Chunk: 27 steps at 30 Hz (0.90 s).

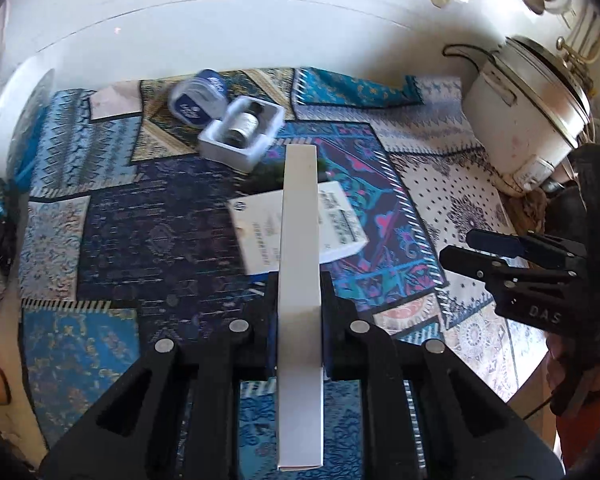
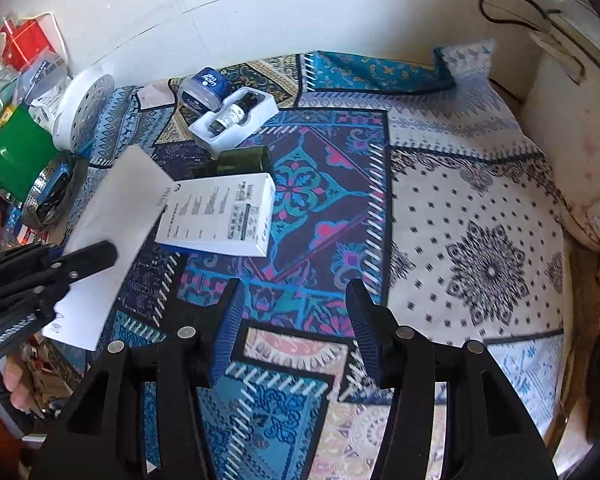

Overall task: Collect trash
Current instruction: 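Grasp the long white box with the left tool while the right tool grasps the HP box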

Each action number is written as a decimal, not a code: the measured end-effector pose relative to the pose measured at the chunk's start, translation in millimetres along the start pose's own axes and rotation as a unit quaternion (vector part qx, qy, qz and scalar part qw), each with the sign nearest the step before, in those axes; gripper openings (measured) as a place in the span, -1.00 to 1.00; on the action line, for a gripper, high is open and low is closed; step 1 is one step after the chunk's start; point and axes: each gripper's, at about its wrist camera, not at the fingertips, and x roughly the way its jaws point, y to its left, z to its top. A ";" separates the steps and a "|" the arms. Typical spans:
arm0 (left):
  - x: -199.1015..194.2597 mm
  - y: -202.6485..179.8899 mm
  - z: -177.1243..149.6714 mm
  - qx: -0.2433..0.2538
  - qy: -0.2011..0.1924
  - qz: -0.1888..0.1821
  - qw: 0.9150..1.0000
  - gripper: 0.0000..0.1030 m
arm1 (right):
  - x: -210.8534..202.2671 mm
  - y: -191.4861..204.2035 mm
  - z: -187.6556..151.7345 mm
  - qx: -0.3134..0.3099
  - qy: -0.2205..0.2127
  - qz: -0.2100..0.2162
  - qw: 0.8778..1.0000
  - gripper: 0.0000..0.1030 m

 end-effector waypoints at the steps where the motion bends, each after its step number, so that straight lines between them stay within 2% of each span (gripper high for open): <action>1: -2.9 11.3 -0.4 -0.006 -0.005 0.013 1.000 -0.69 | 9.1 3.2 7.3 -0.006 0.003 0.002 1.000 -0.05; 3: -4.0 31.2 -2.6 -0.017 -0.007 0.029 0.999 -0.69 | 29.6 9.0 23.4 -0.016 0.010 -0.005 1.000 -0.05; 8: 12.0 61.9 -14.1 -0.048 0.018 0.034 0.998 -0.69 | 76.4 2.6 64.7 -0.008 0.029 -0.020 0.999 -0.05; 15: 32.7 64.8 -23.5 -0.067 0.043 0.016 0.997 -0.69 | 107.9 -10.1 96.1 -0.002 0.058 -0.010 0.998 -0.05; 17: 35.4 61.4 -24.5 -0.063 0.047 0.013 0.997 -0.69 | 111.2 -7.0 95.9 -0.010 0.072 -0.001 0.997 -0.05; 21: 41.4 59.1 -27.7 -0.058 0.059 0.019 0.996 -0.69 | 120.0 11.0 76.7 -0.065 0.106 -0.003 0.992 -0.05; 27: 34.9 70.9 -30.0 -0.077 0.051 0.034 0.995 -0.69 | 99.0 32.7 33.1 -0.088 0.113 0.023 0.989 -0.05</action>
